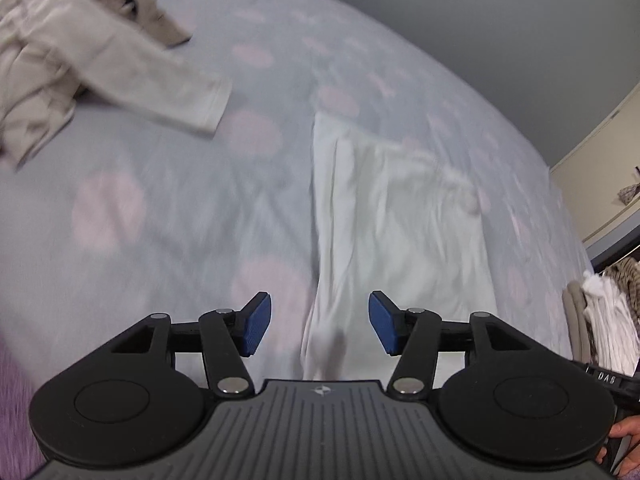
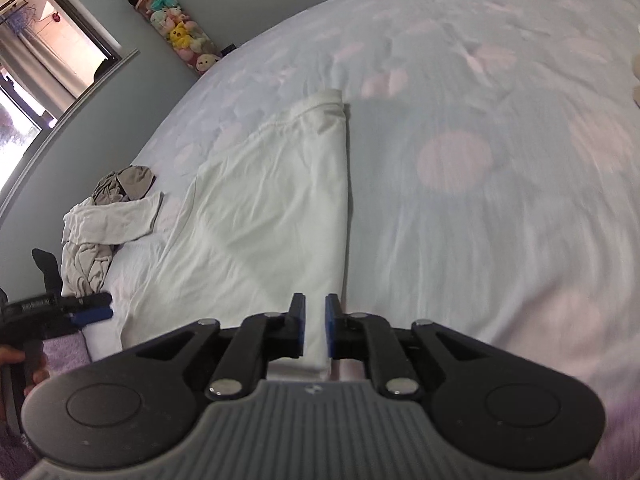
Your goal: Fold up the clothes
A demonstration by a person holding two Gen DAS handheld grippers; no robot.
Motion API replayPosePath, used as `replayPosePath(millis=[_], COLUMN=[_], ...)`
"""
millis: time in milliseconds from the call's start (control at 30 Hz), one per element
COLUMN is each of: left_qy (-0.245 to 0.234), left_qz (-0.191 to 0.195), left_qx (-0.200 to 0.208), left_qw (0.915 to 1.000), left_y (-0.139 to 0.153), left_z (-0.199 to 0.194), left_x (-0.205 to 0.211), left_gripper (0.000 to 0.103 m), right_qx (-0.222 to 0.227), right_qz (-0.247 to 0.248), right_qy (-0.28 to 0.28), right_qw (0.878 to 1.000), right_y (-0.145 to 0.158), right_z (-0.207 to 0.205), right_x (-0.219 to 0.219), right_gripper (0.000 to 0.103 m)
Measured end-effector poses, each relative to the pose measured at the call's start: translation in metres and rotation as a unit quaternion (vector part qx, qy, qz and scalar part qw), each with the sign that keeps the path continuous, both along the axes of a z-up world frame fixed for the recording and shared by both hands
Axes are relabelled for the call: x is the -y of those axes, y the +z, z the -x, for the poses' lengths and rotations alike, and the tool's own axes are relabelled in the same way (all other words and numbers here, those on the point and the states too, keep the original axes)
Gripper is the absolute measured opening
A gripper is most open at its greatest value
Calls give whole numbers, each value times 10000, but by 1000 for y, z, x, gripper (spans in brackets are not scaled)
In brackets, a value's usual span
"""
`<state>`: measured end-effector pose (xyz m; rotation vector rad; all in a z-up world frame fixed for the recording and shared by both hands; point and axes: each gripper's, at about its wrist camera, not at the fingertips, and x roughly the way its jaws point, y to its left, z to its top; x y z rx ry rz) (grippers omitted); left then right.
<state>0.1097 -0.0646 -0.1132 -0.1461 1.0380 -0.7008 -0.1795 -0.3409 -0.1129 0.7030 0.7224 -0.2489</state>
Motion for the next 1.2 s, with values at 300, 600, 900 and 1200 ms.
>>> replayPosePath(millis=[300,600,900,1200], left_qy=[-302,-345,-700,-882], left_qz=[35,182,-159,-456], left_qx=[216,199,1200,1477], left_qw=[9993,9990,9902,9840], left_y=[-29,-66,-54,-52], left_z=[-63,-123,-109,-103], left_x=[67,109,127,141], left_gripper=[59,53,18,14], right_qx=[-11,-186,-207,-135], right_qz=[473,723,623,640], right_qy=[217,419,287,255], right_qw=[9986,9963,9974,9975], right_y=[2,-15,-29,-30], right_z=[-54,-120,-159,-171], right_x=[20,43,74,78], right_gripper=[29,33,34,41])
